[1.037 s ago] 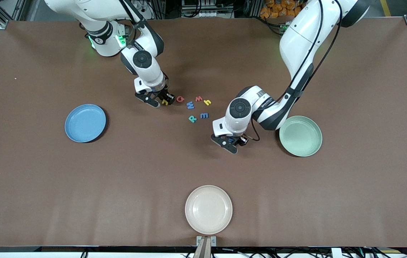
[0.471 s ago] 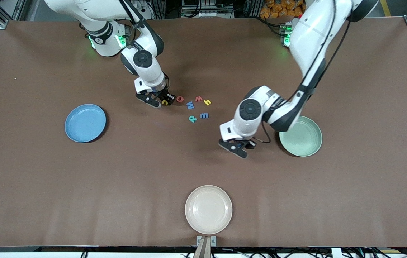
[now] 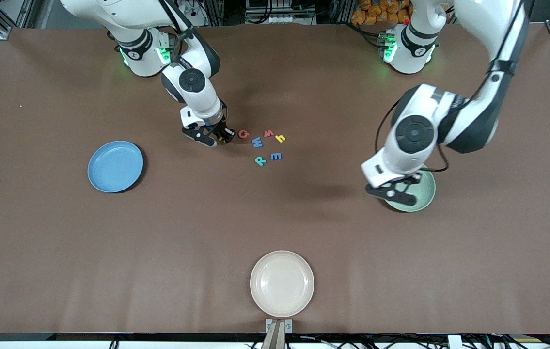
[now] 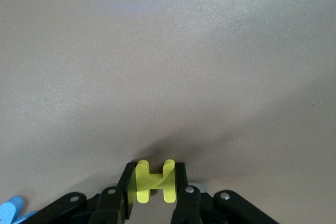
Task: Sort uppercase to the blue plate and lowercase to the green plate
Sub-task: 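Drop the 'a' onto the green plate with the left gripper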
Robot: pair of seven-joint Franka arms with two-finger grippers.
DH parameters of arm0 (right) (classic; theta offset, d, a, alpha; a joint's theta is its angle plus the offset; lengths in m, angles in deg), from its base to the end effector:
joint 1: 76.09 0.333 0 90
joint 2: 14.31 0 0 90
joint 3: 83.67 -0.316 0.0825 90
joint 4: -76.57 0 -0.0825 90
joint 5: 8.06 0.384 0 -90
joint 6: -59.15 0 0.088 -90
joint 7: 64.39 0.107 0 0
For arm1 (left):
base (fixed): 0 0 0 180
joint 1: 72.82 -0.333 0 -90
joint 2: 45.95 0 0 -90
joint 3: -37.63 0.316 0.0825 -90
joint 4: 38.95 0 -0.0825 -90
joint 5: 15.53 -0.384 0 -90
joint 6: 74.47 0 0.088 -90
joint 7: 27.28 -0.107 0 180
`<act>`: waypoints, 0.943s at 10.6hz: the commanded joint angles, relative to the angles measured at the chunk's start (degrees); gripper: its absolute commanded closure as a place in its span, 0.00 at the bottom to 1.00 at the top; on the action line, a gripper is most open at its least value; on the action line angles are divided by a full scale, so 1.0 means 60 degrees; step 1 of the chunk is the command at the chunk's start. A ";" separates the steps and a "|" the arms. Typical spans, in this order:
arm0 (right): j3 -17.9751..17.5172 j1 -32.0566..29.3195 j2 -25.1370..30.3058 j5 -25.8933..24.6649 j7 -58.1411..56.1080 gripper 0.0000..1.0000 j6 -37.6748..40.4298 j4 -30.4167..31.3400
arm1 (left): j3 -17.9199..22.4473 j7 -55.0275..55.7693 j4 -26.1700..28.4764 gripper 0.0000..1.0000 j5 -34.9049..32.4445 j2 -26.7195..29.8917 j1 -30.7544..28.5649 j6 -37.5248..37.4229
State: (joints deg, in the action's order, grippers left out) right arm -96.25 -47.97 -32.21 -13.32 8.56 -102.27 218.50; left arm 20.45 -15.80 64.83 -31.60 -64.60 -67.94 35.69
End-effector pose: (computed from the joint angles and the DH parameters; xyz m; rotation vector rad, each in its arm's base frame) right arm 0.3554 0.3191 0.1758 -2.9987 0.7464 0.0146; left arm 0.5784 -0.2013 0.3552 -2.8948 0.4409 0.2066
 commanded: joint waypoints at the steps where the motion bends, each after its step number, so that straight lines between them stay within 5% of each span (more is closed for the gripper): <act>1: -0.0160 -0.0219 -0.0107 -0.0221 0.0045 0.69 -0.0094 -0.0057 | -0.0155 0.0123 0.1144 1.00 -0.0002 0.0486 -0.0986 0.0140; 6: -0.0175 -0.0409 0.0039 -0.0192 -0.0464 0.72 -0.0051 -0.0101 | -0.0037 0.0400 0.1967 1.00 0.0848 -0.0141 -0.1824 0.1561; 7: -0.0175 -0.0497 0.0127 -0.0192 -0.0685 0.72 0.0153 -0.0130 | -0.0023 0.0415 0.1967 0.89 0.0848 -0.0274 -0.1839 0.1765; 9: -0.0190 -0.0905 0.0419 -0.0163 -0.1560 0.72 0.0854 -0.0232 | 0.0036 0.0386 0.1938 0.00 0.0848 -0.0203 -0.1854 0.1782; 10: -0.0190 -0.1024 0.0609 -0.0163 -0.2001 0.72 0.1278 -0.0233 | 0.0036 0.0343 0.1880 0.00 0.0848 -0.0115 -0.1839 0.1767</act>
State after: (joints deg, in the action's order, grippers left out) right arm -96.31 -51.90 -31.42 -13.82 -0.05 -98.08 216.77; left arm 20.68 -13.98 76.38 -27.48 -66.61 -78.93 46.24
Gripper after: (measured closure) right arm 0.665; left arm 0.493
